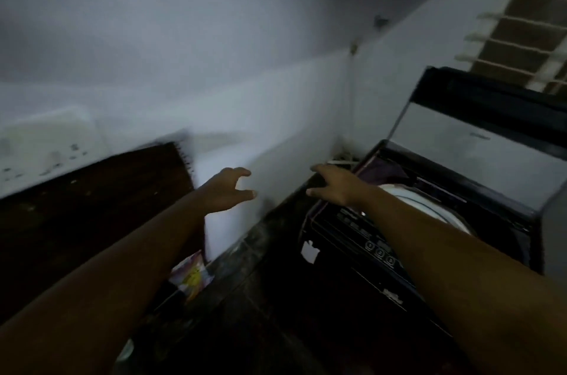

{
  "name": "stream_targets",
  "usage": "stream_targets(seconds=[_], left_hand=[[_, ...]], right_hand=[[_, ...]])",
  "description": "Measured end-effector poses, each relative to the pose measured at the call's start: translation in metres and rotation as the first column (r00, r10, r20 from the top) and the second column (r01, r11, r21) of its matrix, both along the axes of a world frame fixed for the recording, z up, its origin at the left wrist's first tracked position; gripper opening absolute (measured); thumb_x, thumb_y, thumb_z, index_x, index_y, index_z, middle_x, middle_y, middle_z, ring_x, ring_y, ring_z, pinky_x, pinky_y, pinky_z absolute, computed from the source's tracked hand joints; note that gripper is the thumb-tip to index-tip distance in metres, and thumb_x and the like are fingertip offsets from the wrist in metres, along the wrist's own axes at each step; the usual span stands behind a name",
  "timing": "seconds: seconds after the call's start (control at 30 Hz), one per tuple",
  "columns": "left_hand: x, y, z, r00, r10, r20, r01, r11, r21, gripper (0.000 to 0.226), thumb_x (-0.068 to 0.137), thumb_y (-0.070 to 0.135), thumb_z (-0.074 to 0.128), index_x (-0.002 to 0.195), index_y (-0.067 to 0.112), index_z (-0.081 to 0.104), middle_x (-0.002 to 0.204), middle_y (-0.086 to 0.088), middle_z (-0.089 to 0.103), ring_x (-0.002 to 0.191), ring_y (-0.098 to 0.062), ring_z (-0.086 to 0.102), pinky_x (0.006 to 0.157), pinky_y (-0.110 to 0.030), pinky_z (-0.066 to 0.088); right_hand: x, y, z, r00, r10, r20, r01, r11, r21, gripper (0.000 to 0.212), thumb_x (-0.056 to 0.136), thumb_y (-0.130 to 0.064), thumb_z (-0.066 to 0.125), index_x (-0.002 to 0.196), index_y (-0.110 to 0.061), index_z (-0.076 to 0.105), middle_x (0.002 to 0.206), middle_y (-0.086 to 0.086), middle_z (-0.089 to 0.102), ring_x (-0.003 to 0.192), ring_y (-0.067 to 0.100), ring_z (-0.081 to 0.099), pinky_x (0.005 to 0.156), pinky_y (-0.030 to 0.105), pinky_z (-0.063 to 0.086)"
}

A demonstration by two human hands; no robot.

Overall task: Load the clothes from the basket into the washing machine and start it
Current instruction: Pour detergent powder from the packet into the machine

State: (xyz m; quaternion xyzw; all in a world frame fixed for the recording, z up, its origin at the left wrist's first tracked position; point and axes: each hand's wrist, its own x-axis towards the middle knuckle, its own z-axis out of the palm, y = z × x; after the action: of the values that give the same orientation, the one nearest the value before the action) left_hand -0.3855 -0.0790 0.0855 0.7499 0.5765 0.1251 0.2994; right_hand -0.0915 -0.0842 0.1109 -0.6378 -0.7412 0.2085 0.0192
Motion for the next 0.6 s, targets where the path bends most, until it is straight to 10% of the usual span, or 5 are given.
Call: stream_targets(seconds=[0.6], left_hand=[[-0.138,-0.102,-0.174,0.736,0.664,0.131,-0.605,0.733,-0.312,0.057,0.090,0.035,0.072,0.141,0.017,0.052,0.138,0.000,0.056,0.125,-0.020,0.055,0.097,-0.034,0.051]], right_hand=[[-0.176,0.034,-0.168,0.900,0.402,-0.170,-0.433,0.871,-0.230,0.074,0.096,-0.046,0.064,0.158,-0.025,0.029,0.160,0.010,0.033,0.140,0.031,0.041,0.111,0.040,0.037]])
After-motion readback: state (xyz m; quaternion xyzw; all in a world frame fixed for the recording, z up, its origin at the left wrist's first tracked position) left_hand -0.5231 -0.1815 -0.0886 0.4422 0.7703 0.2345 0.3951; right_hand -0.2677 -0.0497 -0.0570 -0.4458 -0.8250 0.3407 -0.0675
